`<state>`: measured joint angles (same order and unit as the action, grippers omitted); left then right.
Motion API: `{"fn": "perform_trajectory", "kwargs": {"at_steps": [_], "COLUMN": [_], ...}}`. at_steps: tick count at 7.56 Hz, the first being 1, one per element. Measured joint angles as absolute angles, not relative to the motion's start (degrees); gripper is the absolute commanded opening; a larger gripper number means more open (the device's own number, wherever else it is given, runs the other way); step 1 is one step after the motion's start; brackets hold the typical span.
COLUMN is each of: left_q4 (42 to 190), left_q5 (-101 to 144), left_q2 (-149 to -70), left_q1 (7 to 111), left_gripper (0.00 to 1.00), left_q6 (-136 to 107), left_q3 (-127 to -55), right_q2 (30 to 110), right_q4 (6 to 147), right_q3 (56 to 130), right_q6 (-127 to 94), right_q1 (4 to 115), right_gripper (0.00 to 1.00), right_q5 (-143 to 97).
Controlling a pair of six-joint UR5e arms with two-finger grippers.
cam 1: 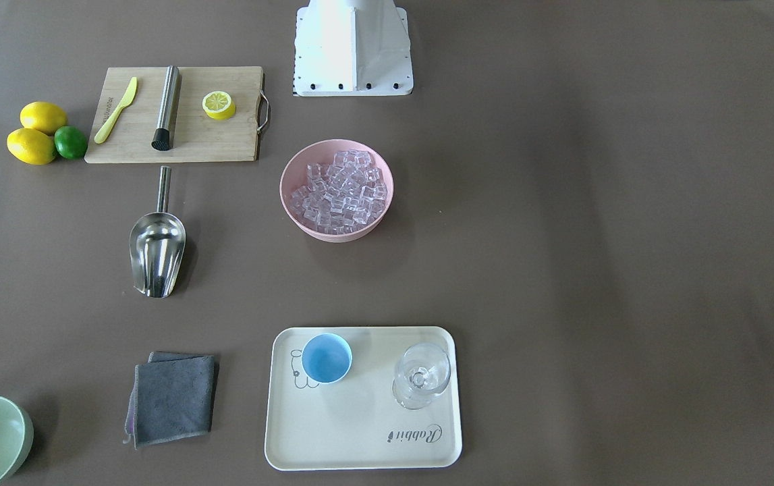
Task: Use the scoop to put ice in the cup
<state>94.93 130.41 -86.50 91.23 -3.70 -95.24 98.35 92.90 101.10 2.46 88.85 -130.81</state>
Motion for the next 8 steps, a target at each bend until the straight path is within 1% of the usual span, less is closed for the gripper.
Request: {"fn": "perform_trajectory", "kwargs": {"at_steps": [7, 8], "left_q4": [95.02, 94.8], "left_q5": [130.94, 130.95], "left_q2": [-86.95, -87.66], "left_q1": [90.36, 90.03], "left_gripper": [0.98, 0.98], "left_q6": [-4.18, -4.15], "left_q3": [-96.56, -96.8], "right_q2": [98.04, 98.03], "right_q4": [92.9, 92.9], "right_q3": [101.52, 102.47], "right_q6": [2.42, 2.44], "right_q1": [88.87, 88.96], "right_gripper": [1.0, 1.0], "right_q5": [-131.07, -130.9]}}
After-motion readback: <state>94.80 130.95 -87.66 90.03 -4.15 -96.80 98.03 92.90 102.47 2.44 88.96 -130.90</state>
